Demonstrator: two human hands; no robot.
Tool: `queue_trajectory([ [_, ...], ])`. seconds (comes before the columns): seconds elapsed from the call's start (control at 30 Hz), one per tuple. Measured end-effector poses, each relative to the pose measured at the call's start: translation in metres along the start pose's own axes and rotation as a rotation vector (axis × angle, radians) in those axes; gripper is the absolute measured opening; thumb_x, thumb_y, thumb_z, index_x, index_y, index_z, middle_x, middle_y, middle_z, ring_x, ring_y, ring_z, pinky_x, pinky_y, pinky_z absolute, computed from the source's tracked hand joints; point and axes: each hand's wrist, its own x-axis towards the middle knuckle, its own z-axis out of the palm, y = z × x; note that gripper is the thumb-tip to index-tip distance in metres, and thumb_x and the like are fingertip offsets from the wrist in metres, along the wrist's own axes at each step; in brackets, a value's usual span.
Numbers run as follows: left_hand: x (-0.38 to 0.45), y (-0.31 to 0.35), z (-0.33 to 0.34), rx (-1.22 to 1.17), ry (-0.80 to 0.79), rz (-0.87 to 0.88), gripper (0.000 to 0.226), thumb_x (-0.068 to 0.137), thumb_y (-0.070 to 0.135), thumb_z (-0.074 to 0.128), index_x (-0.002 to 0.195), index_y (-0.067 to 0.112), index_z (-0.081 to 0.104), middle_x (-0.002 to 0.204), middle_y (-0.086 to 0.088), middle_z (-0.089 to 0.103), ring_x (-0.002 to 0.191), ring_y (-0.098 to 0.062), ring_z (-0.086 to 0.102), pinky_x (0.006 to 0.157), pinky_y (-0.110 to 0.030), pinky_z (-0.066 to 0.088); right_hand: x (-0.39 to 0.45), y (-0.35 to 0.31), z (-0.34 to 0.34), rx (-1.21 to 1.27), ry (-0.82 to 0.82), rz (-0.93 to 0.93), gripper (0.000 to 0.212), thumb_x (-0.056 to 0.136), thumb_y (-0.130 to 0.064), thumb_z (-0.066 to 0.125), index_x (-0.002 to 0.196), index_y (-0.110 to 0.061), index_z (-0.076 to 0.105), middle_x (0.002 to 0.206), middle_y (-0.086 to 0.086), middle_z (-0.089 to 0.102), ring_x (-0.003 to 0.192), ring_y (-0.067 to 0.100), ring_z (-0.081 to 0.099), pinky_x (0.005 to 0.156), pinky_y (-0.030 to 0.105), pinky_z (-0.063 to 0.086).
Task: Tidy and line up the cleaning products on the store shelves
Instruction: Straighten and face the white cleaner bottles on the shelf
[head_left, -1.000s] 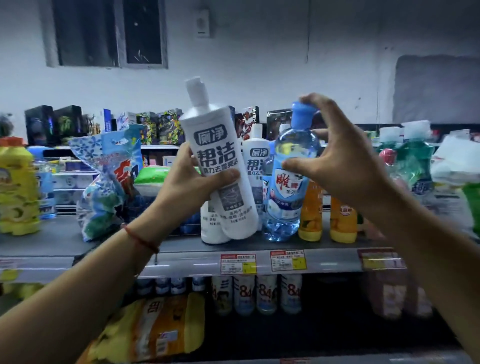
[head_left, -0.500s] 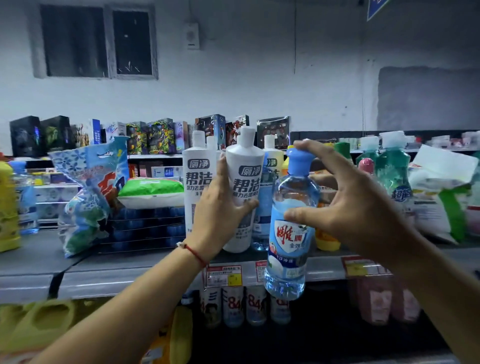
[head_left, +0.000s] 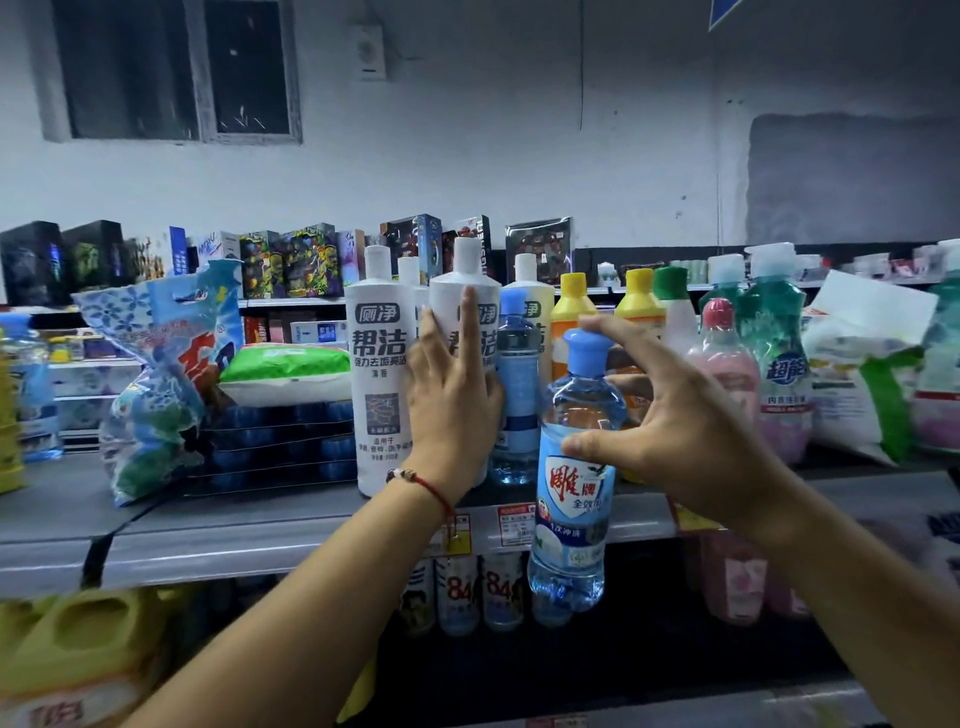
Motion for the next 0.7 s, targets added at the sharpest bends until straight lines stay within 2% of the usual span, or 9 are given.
queue_trajectory([
  [0.1, 0.001, -0.006, 0.005, 0.077, -0.038, -0.022, 0.096, 0.086, 0.011, 0.067, 0.161, 0.024, 0.009, 0.16, -0.029, 0.012, 0.139, -0.05, 0.029, 0.106, -0.061, 0.039, -0.004, 0.004, 0.001, -0.02, -0.006, 0.0, 0.091, 0.067, -0.022, 0.091, 0.142, -0.045, 0.045, 0.126, -0.03, 0.055, 0.111, 0.001, 0.059, 0.08, 0.011, 0.053],
  [0.17, 0.0, -0.011, 0.009, 0.135, -0.031, 0.013, 0.096, 0.081, 0.002, 0.066, 0.16, 0.023, 0.016, 0.157, -0.026, 0.018, 0.134, -0.051, 0.034, 0.102, -0.064, 0.041, -0.005, 0.005, 0.002, -0.032, -0.016, 0.014, 0.091, 0.067, -0.021, 0.091, 0.143, -0.044, 0.045, 0.12, -0.032, 0.055, 0.107, -0.006, 0.056, 0.074, 0.005, 0.049],
  [0.33, -0.006, -0.02, 0.007, 0.147, 0.005, 0.107, 0.095, 0.073, -0.007, 0.065, 0.157, 0.018, 0.029, 0.152, -0.019, 0.022, 0.131, -0.05, 0.035, 0.104, -0.064, 0.04, -0.003, 0.006, 0.005, 0.019, -0.052, 0.052, 0.092, 0.069, -0.018, 0.09, 0.144, -0.044, 0.043, 0.119, -0.03, 0.055, 0.106, -0.001, 0.06, 0.078, 0.02, 0.059],
  [0.43, -0.024, -0.016, -0.007, 0.071, -0.028, 0.151, 0.079, 0.083, 0.013, 0.068, 0.154, 0.016, 0.035, 0.154, -0.022, 0.027, 0.136, -0.045, 0.033, 0.111, -0.059, 0.033, 0.0, 0.008, 0.004, 0.041, -0.06, 0.076, 0.091, 0.069, -0.018, 0.089, 0.143, -0.043, 0.043, 0.117, -0.026, 0.056, 0.106, 0.001, 0.059, 0.083, 0.025, 0.057],
  [0.5, -0.045, -0.008, -0.025, -0.072, -0.115, 0.122, 0.066, 0.094, 0.034, 0.057, 0.154, 0.019, 0.035, 0.158, -0.017, 0.026, 0.143, -0.034, 0.025, 0.116, -0.048, 0.024, -0.001, 0.011, 0.005, 0.046, -0.075, 0.083, 0.09, 0.069, -0.021, 0.09, 0.143, -0.044, 0.042, 0.118, -0.024, 0.055, 0.109, 0.005, 0.058, 0.087, 0.028, 0.055],
  [0.57, -0.07, -0.001, -0.038, -0.299, -0.278, 0.047, 0.063, 0.098, 0.049, 0.043, 0.155, 0.025, 0.031, 0.161, -0.006, 0.026, 0.146, -0.018, 0.022, 0.119, -0.039, 0.022, -0.002, 0.011, 0.007, 0.063, -0.1, 0.092, 0.091, 0.069, -0.021, 0.09, 0.143, -0.042, 0.042, 0.119, -0.023, 0.054, 0.111, 0.006, 0.057, 0.089, 0.026, 0.053],
  [0.63, -0.095, 0.007, -0.05, -0.63, -0.454, -0.054, 0.062, 0.098, 0.056, 0.043, 0.155, 0.034, 0.029, 0.157, 0.005, 0.037, 0.143, -0.008, 0.034, 0.117, -0.039, 0.035, -0.005, 0.01, 0.012, 0.102, -0.132, 0.103, 0.092, 0.069, -0.018, 0.09, 0.145, -0.038, 0.043, 0.122, -0.018, 0.057, 0.111, 0.007, 0.06, 0.09, 0.026, 0.055],
  [0.7, -0.119, 0.016, -0.06, -0.975, -0.58, -0.201, 0.056, 0.097, 0.051, 0.052, 0.149, 0.042, 0.032, 0.141, 0.012, 0.055, 0.129, -0.005, 0.054, 0.102, -0.031, 0.05, -0.009, 0.012, 0.019, 0.139, -0.158, 0.105, 0.092, 0.068, -0.017, 0.091, 0.145, -0.037, 0.044, 0.123, -0.012, 0.059, 0.109, 0.01, 0.064, 0.095, 0.033, 0.057],
])
